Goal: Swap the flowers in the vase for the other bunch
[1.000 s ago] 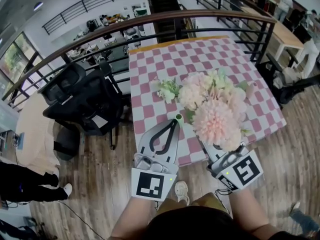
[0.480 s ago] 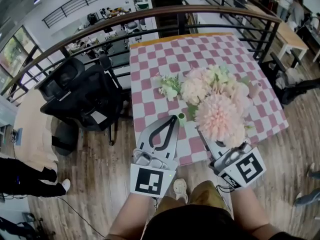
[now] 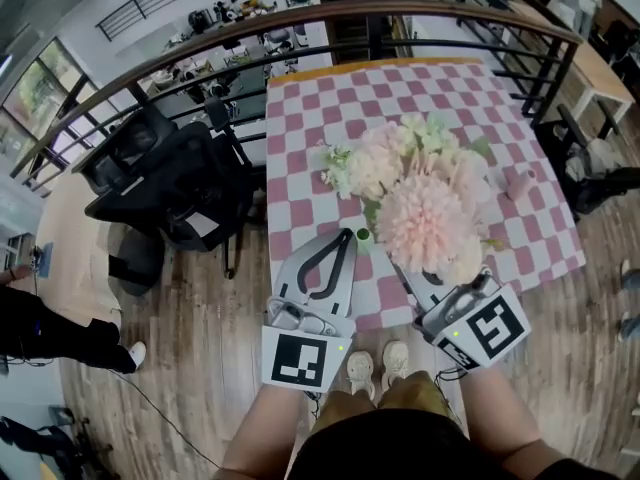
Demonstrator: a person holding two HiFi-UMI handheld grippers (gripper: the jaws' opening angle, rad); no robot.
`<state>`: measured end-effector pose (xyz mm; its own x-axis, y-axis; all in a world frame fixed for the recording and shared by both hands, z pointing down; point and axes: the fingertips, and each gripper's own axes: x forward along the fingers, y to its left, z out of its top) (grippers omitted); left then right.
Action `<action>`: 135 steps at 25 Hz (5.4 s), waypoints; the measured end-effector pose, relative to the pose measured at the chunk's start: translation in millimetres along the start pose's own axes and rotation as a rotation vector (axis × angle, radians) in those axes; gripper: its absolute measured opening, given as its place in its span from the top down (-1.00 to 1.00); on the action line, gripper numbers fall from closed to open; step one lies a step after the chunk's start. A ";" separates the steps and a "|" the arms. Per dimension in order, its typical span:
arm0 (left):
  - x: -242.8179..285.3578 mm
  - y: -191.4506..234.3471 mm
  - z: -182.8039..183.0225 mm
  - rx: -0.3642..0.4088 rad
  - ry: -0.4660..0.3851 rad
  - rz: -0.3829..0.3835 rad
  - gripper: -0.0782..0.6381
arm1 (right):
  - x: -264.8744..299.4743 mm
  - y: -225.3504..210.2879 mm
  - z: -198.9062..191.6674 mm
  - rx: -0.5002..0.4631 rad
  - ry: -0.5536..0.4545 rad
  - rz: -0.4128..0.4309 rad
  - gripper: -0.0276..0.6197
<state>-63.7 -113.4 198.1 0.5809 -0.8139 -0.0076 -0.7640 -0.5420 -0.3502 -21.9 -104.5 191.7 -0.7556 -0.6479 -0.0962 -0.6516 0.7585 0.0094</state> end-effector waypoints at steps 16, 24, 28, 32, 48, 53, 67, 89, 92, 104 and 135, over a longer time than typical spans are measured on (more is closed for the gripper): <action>38.2 23.7 -47.8 -0.010 0.092 0.055 0.76 | 41.6 -36.4 -40.8 0.074 0.045 0.057 0.73; 50.5 28.4 -64.1 -0.033 0.111 0.043 0.76 | 57.7 -42.9 -53.4 0.093 0.049 0.074 0.73; 55.2 30.1 -73.0 -0.040 0.118 0.046 0.76 | 61.6 -48.8 -61.1 0.098 0.055 0.075 0.73; 56.1 31.4 -87.4 -0.052 0.142 0.050 0.76 | 64.9 -52.1 -71.1 0.103 0.060 0.080 0.73; 66.5 23.8 -141.7 -0.085 0.202 0.039 0.76 | 77.0 -63.6 -118.5 0.144 0.080 0.109 0.73; 70.0 24.0 -155.8 -0.104 0.213 0.031 0.76 | 81.1 -66.0 -134.9 0.164 0.095 0.106 0.73; 84.3 11.1 -178.1 -0.150 0.212 0.009 0.76 | 80.2 -74.9 -182.3 0.187 0.160 0.089 0.73; 90.3 -6.0 -218.9 -0.187 0.255 -0.001 0.76 | 82.4 -75.1 -232.2 0.188 0.185 0.057 0.73; 90.4 -8.4 -223.0 -0.195 0.259 -0.002 0.76 | 81.5 -74.1 -238.7 0.171 0.197 0.053 0.73; 88.5 -12.9 -237.0 -0.210 0.279 0.005 0.76 | 78.1 -74.5 -252.4 0.133 0.219 0.031 0.73; 84.0 -12.0 -245.5 -0.236 0.290 0.026 0.76 | 77.4 -69.2 -252.8 0.095 0.244 0.002 0.63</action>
<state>-74.7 -226.7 431.6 0.4828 -0.8350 0.2640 -0.8407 -0.5263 -0.1271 -52.2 -224.8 435.2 -0.7582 -0.6353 0.1467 -0.6495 0.7556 -0.0852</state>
